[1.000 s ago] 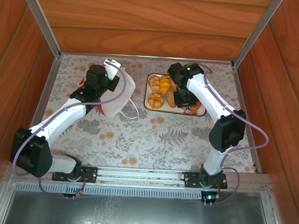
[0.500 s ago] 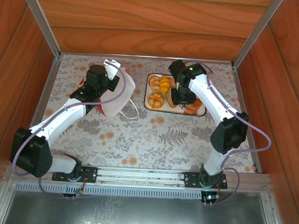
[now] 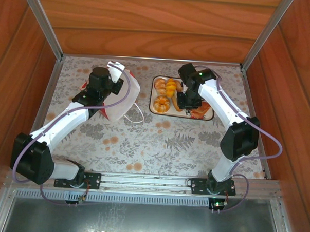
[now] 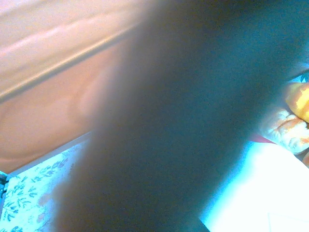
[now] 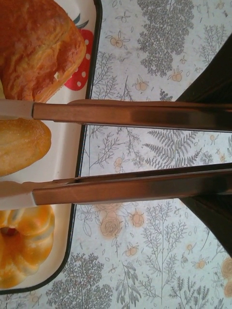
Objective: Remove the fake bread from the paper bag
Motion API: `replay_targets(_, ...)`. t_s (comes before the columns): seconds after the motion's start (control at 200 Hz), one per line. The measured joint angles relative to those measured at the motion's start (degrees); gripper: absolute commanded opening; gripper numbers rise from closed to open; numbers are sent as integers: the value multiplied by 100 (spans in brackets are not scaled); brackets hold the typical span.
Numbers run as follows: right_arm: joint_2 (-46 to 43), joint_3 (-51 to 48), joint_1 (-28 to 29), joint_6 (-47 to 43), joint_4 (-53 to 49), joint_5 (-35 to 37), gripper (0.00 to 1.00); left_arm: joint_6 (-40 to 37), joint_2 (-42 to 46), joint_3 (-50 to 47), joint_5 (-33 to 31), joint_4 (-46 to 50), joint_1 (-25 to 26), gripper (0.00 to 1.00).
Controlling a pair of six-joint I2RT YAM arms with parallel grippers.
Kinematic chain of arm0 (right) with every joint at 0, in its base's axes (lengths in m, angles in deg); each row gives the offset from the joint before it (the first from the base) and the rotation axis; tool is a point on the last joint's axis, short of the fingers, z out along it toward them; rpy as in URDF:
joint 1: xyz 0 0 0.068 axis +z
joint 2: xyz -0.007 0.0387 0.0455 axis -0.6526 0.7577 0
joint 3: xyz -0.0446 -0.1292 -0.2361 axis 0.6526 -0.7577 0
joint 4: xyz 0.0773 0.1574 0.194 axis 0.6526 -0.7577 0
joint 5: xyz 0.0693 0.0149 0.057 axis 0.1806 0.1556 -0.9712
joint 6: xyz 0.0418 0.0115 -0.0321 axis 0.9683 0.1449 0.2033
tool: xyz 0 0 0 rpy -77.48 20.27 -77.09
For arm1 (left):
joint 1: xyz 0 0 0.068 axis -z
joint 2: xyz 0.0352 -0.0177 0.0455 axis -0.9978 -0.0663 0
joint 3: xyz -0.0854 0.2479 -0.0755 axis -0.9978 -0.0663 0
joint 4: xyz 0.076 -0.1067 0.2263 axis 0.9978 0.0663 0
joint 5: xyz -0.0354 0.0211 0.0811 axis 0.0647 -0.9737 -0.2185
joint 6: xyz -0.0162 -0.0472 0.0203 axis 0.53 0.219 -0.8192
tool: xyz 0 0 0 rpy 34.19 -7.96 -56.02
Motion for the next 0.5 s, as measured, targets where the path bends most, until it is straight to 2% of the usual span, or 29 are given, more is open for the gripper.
replay_targets(0.3,-98,26,-33,7,17,-186,44,-28,31,-70,57,2,0,0)
replay_targets(0.5,-909,-2,-33,57,63,-365,44,-153,31,-151,260,-2,0,0)
